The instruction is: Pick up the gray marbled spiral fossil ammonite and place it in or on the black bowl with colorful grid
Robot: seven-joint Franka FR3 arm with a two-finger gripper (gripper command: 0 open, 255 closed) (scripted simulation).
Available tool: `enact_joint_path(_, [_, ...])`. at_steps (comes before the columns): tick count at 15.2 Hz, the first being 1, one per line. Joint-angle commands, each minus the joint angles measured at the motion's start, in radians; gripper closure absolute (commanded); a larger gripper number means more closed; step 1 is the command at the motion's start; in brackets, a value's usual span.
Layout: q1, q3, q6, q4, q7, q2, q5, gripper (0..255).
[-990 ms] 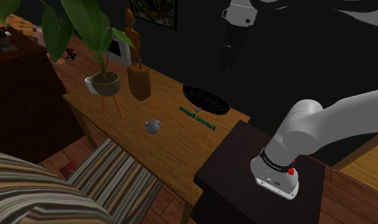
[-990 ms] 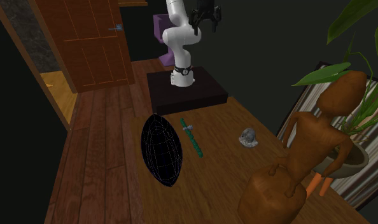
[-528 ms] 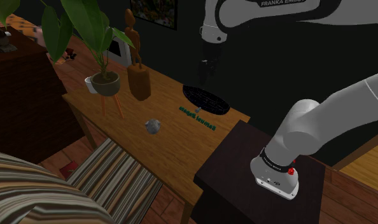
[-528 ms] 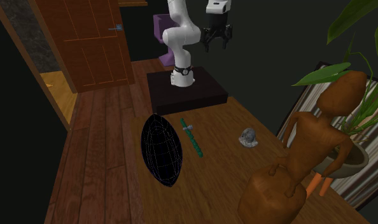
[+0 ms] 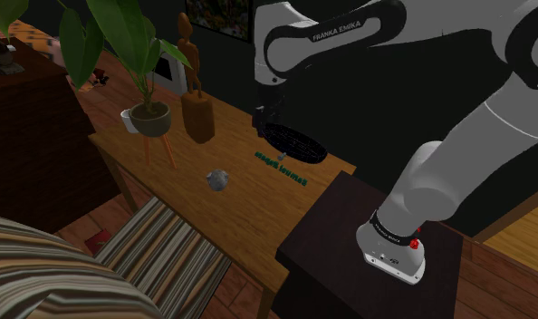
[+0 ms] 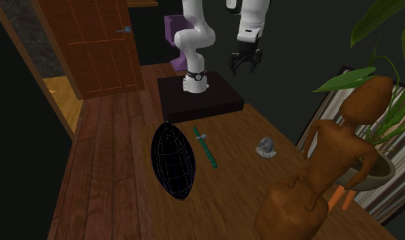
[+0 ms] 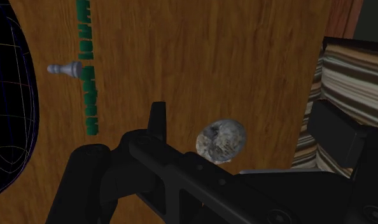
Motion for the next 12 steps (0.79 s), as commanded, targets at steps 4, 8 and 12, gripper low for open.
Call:
enact_joint_path(4, [0.013,0.025,0.081,0.091,0.051,0.198,-0.025,0])
enact_joint_path(8, [0.028,0.035,0.12,0.187,0.091,0.356,-0.053,0])
enact_joint_path(12, [0.048,0.037,0.141,0.303,0.128,0.517,-0.081,0])
